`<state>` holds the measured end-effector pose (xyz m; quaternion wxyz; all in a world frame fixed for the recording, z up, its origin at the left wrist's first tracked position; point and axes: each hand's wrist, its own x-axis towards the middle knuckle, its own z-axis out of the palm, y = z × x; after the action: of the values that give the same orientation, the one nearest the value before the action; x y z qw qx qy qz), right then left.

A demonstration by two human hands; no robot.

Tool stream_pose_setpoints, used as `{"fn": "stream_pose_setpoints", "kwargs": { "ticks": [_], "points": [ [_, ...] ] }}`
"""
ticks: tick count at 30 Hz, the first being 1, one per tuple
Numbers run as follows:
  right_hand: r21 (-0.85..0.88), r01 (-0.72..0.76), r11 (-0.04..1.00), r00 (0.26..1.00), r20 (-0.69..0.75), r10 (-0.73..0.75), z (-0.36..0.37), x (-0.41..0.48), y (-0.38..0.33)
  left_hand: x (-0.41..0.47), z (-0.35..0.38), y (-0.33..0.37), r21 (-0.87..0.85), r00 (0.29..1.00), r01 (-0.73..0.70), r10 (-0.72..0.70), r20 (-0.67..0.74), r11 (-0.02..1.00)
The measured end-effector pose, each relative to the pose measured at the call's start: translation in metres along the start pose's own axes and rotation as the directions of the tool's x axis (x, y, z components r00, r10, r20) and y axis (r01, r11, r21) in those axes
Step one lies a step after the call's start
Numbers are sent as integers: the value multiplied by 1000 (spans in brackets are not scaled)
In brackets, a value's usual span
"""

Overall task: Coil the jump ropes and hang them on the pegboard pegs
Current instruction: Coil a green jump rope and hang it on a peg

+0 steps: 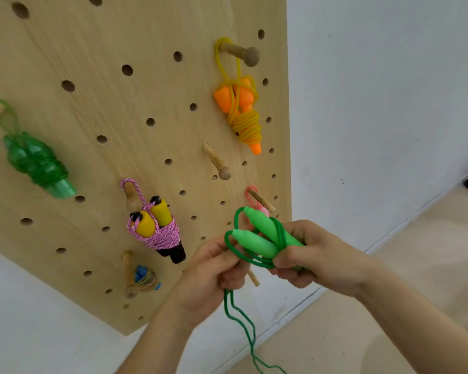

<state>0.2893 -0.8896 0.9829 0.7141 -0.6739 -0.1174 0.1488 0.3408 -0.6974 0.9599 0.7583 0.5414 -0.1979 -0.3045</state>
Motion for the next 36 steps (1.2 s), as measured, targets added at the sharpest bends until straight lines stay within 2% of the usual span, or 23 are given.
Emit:
{"fn": "stream_pose_setpoints", "kwargs": {
  "ticks": [3, 6, 8, 11, 14, 17, 20, 23, 27, 29, 34, 36],
  "points": [
    [181, 11, 983, 1000, -28, -6, 3, 3, 12, -8, 1, -9, -26, 998, -64, 64, 4, 998],
    [216, -7, 976, 1000, -25, 13, 6, 6, 18, -13, 2, -8, 62, 992, -128, 127, 14, 990],
    [187, -45, 981, 999, -15, 48, 4, 6, 20, -14, 6, -8, 191, 984, -149, 164, -63, 970],
    [49, -143, 988, 990, 15, 143, 2, 6, 18, -13, 14, -9, 424, 932, -120, 249, -263, 898],
    [1, -188, 982, 982, -29, 188, 9, 5, 14, -11, 22, -9, 457, 899, -128, 298, -321, 880],
    [-74, -126, 989, 980, -164, 113, 22, 3, 12, -9, 26, -11, 473, 870, -112, 316, -378, 874],
    [-296, -27, 955, 956, -286, -62, 29, 4, 11, -5, 28, -16, 451, 843, -95, 312, -437, 887],
    [-534, -38, 844, 920, -349, -179, 37, 7, 15, -1, 22, -25, 491, 822, -66, 326, -466, 868],
    [-744, -169, 646, 862, -430, -270, 40, 13, 37, 1, 12, -37, 561, 835, -16, 320, -448, 828],
    [-781, -166, 602, 844, -429, -323, 40, 14, 44, -1, 10, -39, 630, 837, 15, 335, -433, 776],
    [-813, -86, 576, 857, -355, -373, 36, 15, 42, -5, 12, -29, 772, 853, 94, 349, -388, 629],
    [-797, -84, 598, 866, -355, -352, 35, 16, 44, -4, 13, -24, 850, 865, 168, 339, -371, 500]
  ]
}}
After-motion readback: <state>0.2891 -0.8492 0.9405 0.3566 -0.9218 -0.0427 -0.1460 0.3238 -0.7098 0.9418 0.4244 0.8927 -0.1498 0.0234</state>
